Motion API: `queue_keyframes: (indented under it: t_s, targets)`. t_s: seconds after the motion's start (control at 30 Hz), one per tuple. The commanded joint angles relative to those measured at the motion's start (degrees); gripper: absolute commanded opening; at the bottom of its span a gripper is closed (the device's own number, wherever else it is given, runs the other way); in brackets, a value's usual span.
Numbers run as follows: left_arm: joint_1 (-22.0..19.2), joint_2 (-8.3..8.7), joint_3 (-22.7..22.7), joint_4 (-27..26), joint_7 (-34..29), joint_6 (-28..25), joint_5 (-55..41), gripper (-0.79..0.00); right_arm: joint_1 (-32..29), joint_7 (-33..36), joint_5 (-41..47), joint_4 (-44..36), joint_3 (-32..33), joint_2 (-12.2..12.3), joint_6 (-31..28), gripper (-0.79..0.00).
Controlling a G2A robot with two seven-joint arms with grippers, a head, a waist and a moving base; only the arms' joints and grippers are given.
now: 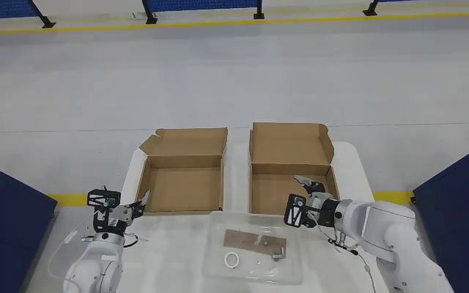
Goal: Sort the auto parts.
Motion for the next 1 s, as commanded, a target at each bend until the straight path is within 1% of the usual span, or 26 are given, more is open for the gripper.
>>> queue_keyframes:
  t_s: [0.0,0.07,0.13,0.2,0.37,0.47,0.77,0.83,0.97]
  targets:
    - [0.0,0.0,0.0,0.0,0.0,0.0,0.0,0.0,0.3,0.0,-0.9,-0.8,0.0,0.0,0.1,0.0]
    - [0.0,0.0,0.0,0.0,0.0,0.0,0.0,0.0,0.6,1.3,-3.6,-1.9,-1.2,0.3,-1.5,0.0]
    - [0.0,0.0,0.0,0.0,0.0,0.0,0.0,0.0,1.2,3.4,-3.8,-2.2,-2.5,0.5,-3.5,0.0]
    - [0.0,0.0,0.0,0.0,0.0,0.0,0.0,0.0,1.9,6.2,-2.9,-2.3,-3.8,0.7,-3.5,0.0]
    - [0.0,0.0,0.0,0.0,0.0,0.0,0.0,0.0,4.2,6.3,-3.9,1.4,-9.9,2.5,-3.4,0.0]
    - [0.0,0.0,0.0,0.0,0.0,0.0,0.0,0.0,6.4,7.3,0.6,4.5,-13.7,3.9,-2.4,0.0]
    - [0.0,0.0,0.0,0.0,0.0,0.0,0.0,0.0,6.4,7.3,-0.1,4.3,-13.9,3.9,-2.4,0.0]
    - [0.0,0.0,0.0,0.0,0.0,0.0,0.0,0.0,6.3,6.9,-3.9,4.0,-15.7,4.1,-2.8,0.0]
    - [0.0,0.0,0.0,0.0,0.0,0.0,0.0,0.0,8.2,6.4,-2.0,6.7,-17.9,4.6,-3.3,0.0]
